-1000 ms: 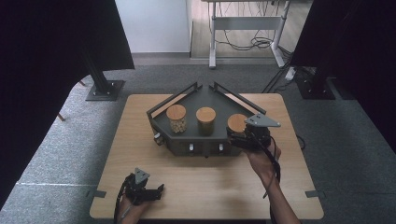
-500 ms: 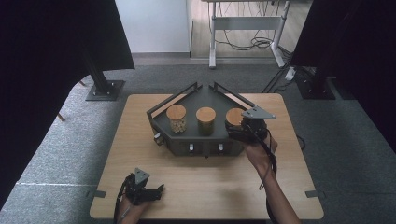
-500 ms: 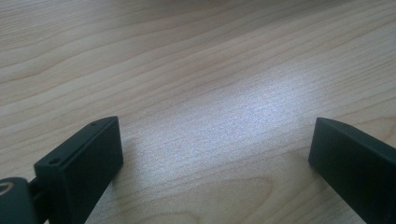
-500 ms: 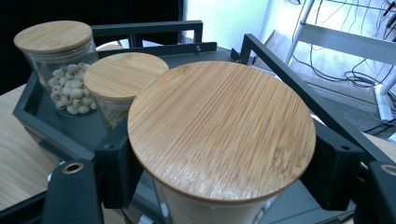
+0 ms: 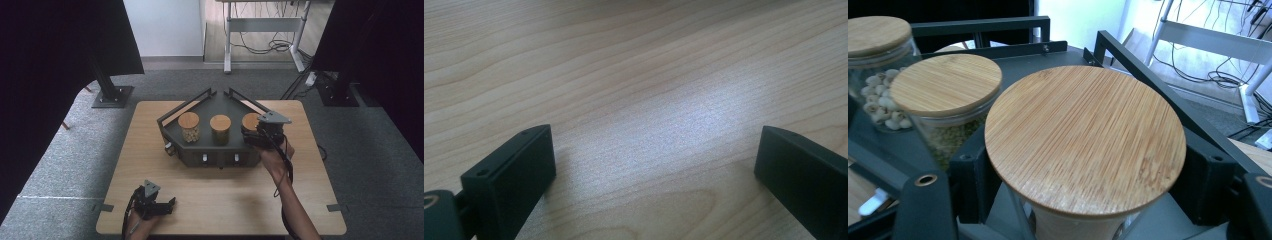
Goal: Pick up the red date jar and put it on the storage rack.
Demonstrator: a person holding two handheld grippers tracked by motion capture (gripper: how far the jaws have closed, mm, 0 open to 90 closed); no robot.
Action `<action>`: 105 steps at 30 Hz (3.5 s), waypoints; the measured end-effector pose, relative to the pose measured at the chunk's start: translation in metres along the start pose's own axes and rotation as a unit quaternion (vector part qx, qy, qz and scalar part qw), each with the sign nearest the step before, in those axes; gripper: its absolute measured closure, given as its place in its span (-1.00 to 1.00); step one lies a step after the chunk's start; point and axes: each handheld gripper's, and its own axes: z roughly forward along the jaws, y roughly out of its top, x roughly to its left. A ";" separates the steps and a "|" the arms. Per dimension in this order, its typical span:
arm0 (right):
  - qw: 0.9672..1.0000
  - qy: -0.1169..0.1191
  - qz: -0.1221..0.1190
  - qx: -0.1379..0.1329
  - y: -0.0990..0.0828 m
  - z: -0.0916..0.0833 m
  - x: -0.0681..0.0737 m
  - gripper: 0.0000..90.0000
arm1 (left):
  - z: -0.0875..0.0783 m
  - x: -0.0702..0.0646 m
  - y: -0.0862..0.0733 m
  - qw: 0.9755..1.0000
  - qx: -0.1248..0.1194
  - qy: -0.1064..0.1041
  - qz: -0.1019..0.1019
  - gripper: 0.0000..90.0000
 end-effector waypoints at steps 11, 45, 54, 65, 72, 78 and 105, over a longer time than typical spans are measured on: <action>1.000 -0.008 -0.003 0.009 -0.003 0.013 0.000 -0.45 | 0.000 0.000 0.000 1.000 0.001 0.000 0.000 -0.94; 1.000 0.005 0.007 0.023 -0.012 0.026 -0.009 -0.92 | 0.000 0.000 0.000 1.000 0.000 0.000 -0.001 -0.94; 1.000 0.011 0.006 0.012 -0.017 0.019 -0.012 -0.96 | 0.000 0.000 0.000 1.000 0.000 -0.001 0.000 -0.94; 1.000 0.011 0.001 -0.004 -0.021 0.002 -0.013 -0.92 | 0.000 0.000 0.000 1.000 0.001 -0.001 0.002 -0.94; 1.000 0.015 -0.005 -0.012 -0.026 -0.010 -0.013 -0.90 | 0.000 0.000 0.000 1.000 0.000 -0.001 0.001 -0.94; 1.000 0.019 -0.009 -0.016 -0.031 -0.019 -0.014 -0.89 | 0.000 0.000 0.000 1.000 0.000 -0.001 0.001 -0.94; 0.999 0.026 -0.024 -0.029 -0.062 -0.052 -0.011 -0.84 | 0.000 0.000 0.000 1.000 0.000 -0.001 0.000 -0.94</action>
